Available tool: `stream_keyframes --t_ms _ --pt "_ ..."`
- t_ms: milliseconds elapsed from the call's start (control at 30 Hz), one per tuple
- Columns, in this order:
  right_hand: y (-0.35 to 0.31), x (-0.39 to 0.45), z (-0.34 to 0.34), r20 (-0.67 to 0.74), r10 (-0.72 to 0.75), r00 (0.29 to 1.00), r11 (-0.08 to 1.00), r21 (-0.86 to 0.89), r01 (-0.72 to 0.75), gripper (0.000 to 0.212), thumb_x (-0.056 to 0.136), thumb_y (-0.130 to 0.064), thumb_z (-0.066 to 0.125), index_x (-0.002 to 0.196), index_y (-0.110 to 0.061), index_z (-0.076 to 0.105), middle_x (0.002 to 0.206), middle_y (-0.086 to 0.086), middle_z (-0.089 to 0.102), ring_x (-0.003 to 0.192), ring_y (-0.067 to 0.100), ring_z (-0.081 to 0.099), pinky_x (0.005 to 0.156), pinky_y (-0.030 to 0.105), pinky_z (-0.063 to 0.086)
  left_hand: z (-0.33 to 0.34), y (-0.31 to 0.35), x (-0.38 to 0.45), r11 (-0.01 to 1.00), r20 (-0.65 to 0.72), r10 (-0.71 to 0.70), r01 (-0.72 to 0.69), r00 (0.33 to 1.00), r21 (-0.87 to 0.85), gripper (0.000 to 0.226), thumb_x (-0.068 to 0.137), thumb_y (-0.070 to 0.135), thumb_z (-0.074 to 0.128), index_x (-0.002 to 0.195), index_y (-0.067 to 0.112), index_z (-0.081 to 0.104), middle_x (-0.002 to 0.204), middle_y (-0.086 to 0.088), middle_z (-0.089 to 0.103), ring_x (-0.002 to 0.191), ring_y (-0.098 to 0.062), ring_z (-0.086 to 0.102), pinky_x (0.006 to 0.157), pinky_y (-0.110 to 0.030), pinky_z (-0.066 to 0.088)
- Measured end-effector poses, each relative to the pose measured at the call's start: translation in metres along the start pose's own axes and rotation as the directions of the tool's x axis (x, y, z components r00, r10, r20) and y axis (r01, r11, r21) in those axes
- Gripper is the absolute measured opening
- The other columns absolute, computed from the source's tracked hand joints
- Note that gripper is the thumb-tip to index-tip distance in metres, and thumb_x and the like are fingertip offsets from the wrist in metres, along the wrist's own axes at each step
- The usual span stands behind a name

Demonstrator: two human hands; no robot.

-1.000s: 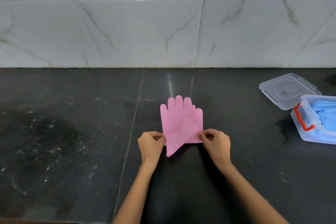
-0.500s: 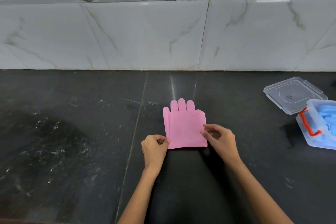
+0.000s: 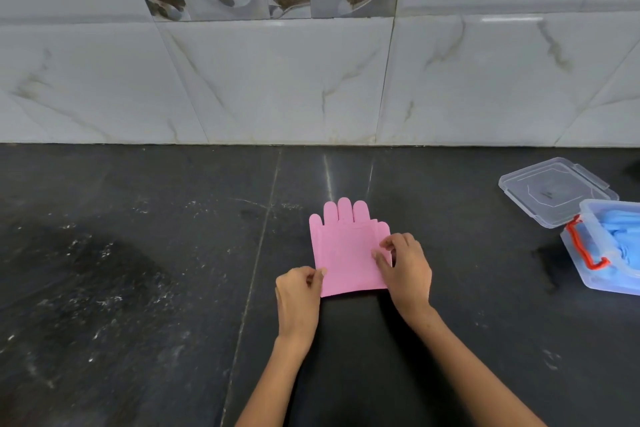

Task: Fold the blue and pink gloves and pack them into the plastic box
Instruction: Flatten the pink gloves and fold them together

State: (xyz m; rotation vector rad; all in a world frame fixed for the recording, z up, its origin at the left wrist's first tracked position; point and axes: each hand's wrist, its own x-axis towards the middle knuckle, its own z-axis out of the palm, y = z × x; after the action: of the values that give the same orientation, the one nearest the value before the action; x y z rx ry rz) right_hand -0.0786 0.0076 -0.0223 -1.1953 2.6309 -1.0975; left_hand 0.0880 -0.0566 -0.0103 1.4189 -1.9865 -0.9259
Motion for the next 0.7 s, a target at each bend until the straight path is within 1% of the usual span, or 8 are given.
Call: stream_keyframes --t_ms 100,167,233,367,433,500,600,700 --pt "-0.003 -0.01 -0.004 0.033 -0.334 0.942 0.941 -0.047 0.335 0.022 0.076 -0.025 0.075 0.093 -0.015 0.067 0.1 0.0 0.064 0.088 0.02 0.06 0.071 0.032 0.05 0.001 0.001 0.004 0.999 0.004 -0.023 0.023 1.0 0.047 0.036 0.087 0.017 0.065 0.058 -0.003 0.059 0.052 -0.013 0.058 0.048 -0.017 0.045 0.05 -0.034 0.041" --pt "-0.001 -0.02 -0.007 0.208 -0.548 0.81 0.823 -0.037 0.567 0.036 0.069 -0.039 0.078 0.096 -0.018 0.069 0.102 -0.002 0.068 0.093 0.018 0.063 0.082 0.033 0.05 0.0 0.001 0.007 0.998 0.013 -0.039 0.038 0.999 0.05 0.034 0.087 0.016 0.065 0.059 -0.003 0.061 0.056 -0.016 0.061 0.049 -0.015 0.045 0.051 -0.034 0.042" --pt "0.001 -0.028 -0.006 0.32 -0.627 0.71 0.725 -0.095 0.682 0.037 0.066 -0.038 0.08 0.098 -0.022 0.07 0.1 -0.005 0.069 0.093 0.015 0.065 0.085 0.03 0.051 -0.001 0.0 0.01 0.998 0.034 -0.053 0.052 0.998 0.045 0.032 0.087 0.016 0.066 0.061 -0.003 0.064 0.057 -0.016 0.063 0.049 -0.022 0.051 0.054 -0.035 0.047" --pt "-0.004 -0.025 -0.007 0.287 -0.605 0.743 0.761 -0.067 0.645 0.026 0.065 -0.013 0.082 0.087 -0.024 0.075 0.086 -0.007 0.072 0.081 0.014 0.067 0.08 0.026 0.052 -0.007 0.005 0.01 0.994 0.09 -0.107 0.105 0.99 0.024 0.03 0.085 0.016 0.068 0.058 0.003 0.067 0.05 -0.007 0.064 0.051 -0.02 0.063 0.056 -0.026 0.054" --pt "0.002 -0.016 -0.018 0.348 -0.61 0.712 0.76 0.006 0.649 0.022 0.068 -0.009 0.077 0.084 -0.025 0.075 0.086 -0.008 0.072 0.086 0.014 0.067 0.085 0.027 0.047 -0.01 0.011 0.006 0.981 0.222 -0.185 0.194 0.957 -0.017 0.026 0.085 0.014 0.068 0.061 0.004 0.069 0.051 -0.006 0.068 0.049 -0.016 0.067 0.051 -0.022 0.054" --pt "0.02 -0.003 -0.039 0.431 -0.589 0.683 0.779 0.078 0.622 0.027 0.066 -0.004 0.072 0.079 -0.027 0.075 0.086 -0.011 0.072 0.091 0.014 0.065 0.086 0.029 0.043 -0.013 0.019 -0.001 0.966 0.428 -0.228 0.258 0.875 -0.013 0.023 0.086 0.016 0.067 0.066 0.003 0.069 0.057 -0.009 0.07 0.05 -0.018 0.069 0.044 -0.02 0.05" --pt "0.053 0.019 -0.08 0.525 -0.517 0.676 0.814 0.059 0.577 0.036 0.057 0.003 0.071 0.071 -0.03 0.075 0.081 -0.02 0.071 0.09 0.006 0.061 0.083 0.029 0.044 -0.01 0.037 -0.017 0.991 0.584 -0.121 0.128 0.803 0.029 0.029 0.086 0.028 0.066 0.064 0.01 0.067 0.054 -0.002 0.068 0.041 -0.012 0.064 0.037 -0.015 0.041" --pt "0.075 0.035 -0.106 0.617 -0.416 0.668 0.852 0.007 0.524 0.043 0.058 0.01 0.065 0.069 -0.03 0.076 0.079 -0.023 0.072 0.091 0.009 0.062 0.085 0.021 0.045 0.008 0.058 -0.028 0.992 0.458 0.123 -0.118 0.881 -0.041 0.03 0.087 0.036 0.065 0.067 0.013 0.067 0.059 0.001 0.069 0.042 -0.006 0.057 0.049 -0.015 0.045"
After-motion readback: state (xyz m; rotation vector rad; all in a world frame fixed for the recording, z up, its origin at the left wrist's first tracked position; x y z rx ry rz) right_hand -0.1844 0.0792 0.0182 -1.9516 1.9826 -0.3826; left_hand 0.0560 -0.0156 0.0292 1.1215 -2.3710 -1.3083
